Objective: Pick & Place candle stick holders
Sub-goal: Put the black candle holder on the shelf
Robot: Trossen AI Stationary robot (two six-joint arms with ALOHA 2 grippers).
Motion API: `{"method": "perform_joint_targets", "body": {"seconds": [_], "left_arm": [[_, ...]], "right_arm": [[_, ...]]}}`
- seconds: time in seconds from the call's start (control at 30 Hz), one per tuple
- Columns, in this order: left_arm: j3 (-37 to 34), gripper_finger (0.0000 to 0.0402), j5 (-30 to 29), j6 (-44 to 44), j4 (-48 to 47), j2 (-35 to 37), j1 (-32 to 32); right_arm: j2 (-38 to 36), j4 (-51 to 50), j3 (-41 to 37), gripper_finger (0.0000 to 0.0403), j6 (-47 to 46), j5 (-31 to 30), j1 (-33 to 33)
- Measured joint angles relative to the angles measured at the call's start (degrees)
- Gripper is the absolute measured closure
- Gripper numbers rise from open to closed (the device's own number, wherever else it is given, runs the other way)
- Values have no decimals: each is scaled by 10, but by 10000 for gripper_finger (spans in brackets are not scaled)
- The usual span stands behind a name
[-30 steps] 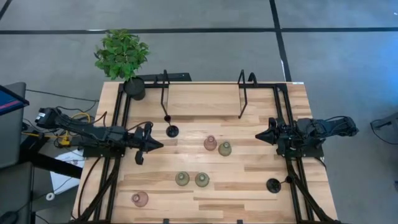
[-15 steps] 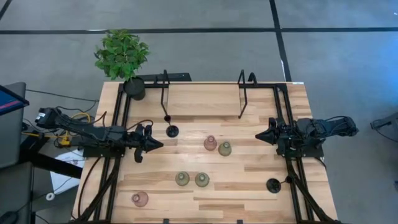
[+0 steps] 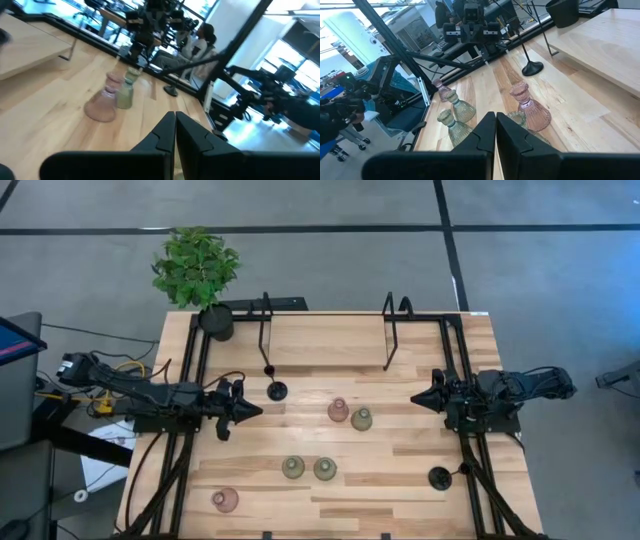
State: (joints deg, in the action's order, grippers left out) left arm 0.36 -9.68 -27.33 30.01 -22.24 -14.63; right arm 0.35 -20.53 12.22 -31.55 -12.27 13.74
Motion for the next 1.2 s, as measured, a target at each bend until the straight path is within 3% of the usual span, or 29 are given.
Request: {"method": "perform_joint_targets", "body": {"seconds": [0.13, 0.3, 0.5, 0.6, 0.77, 0.9, 1.03, 1.2], "left_arm": [[0, 393, -8, -15, 13, 0, 0], [27, 397, -84, 44, 11, -10, 0], [104, 398, -126, 140, 6, -64, -21], [156, 398, -175, 174, -55, -95, -52], [245, 399, -229, 182, -175, -132, -120], [291, 399, -261, 213, -198, -131, -177], [336, 399, -346, 251, -238, -130, -239], [357, 399, -431, 238, -312, -136, -295]], "right_arm": [[0, 9, 0, 398, -22, -39, 0], [0, 61, 0, 402, -4, -65, 0], [1, 106, 0, 402, 18, -87, 1], [18, 101, 2, 402, 8, -95, 1], [105, 89, 62, 403, 30, -103, 8], [204, 63, 153, 403, 94, -105, 19], [305, 17, 266, 403, 147, -105, 37], [404, -63, 377, 403, 170, -118, 64]]}}
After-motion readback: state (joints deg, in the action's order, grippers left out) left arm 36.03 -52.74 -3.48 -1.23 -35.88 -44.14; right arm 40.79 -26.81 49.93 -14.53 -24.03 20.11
